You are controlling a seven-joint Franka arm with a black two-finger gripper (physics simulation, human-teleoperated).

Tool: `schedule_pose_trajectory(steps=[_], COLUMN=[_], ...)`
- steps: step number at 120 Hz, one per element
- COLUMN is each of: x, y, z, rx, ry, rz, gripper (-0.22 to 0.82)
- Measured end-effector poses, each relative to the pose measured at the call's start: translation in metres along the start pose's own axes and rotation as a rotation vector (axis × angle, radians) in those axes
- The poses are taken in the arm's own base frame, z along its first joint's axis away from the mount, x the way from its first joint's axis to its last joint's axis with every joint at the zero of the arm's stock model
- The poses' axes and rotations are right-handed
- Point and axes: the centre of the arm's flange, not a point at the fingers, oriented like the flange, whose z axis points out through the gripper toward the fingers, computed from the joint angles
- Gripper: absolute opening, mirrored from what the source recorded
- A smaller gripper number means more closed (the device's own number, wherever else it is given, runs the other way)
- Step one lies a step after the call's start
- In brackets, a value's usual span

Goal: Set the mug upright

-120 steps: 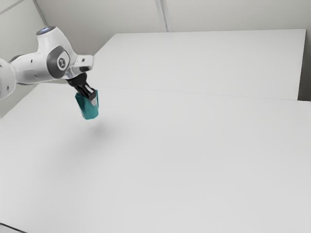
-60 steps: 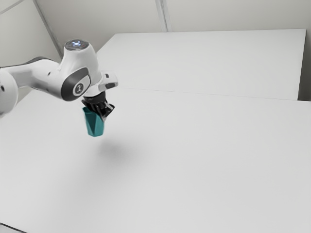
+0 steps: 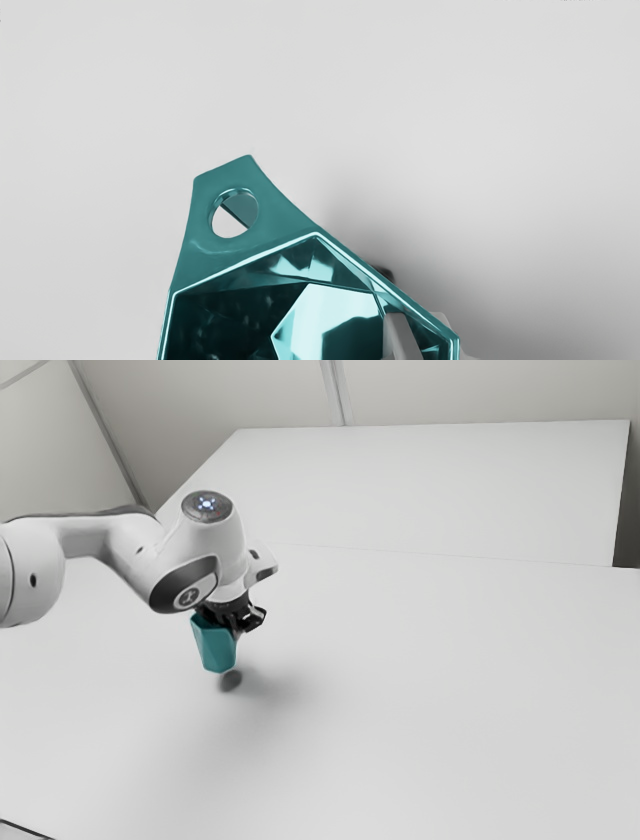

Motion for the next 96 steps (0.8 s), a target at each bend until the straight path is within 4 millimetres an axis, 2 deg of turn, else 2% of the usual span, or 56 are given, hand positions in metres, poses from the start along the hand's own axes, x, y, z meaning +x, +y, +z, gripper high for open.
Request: schedule_pose_trajectory(steps=[43, 75, 96], x=[0.004, 0.001, 0.004], y=[-0.013, 0.007, -0.001], z=[0.031, 0.039, 0.025], rx=[-0.001, -0.015, -0.014], ry=[-0.019, -0.022, 0.004], rz=[-0.191, -0.229, -0.268], gripper=[-0.18, -0.18, 0.20])
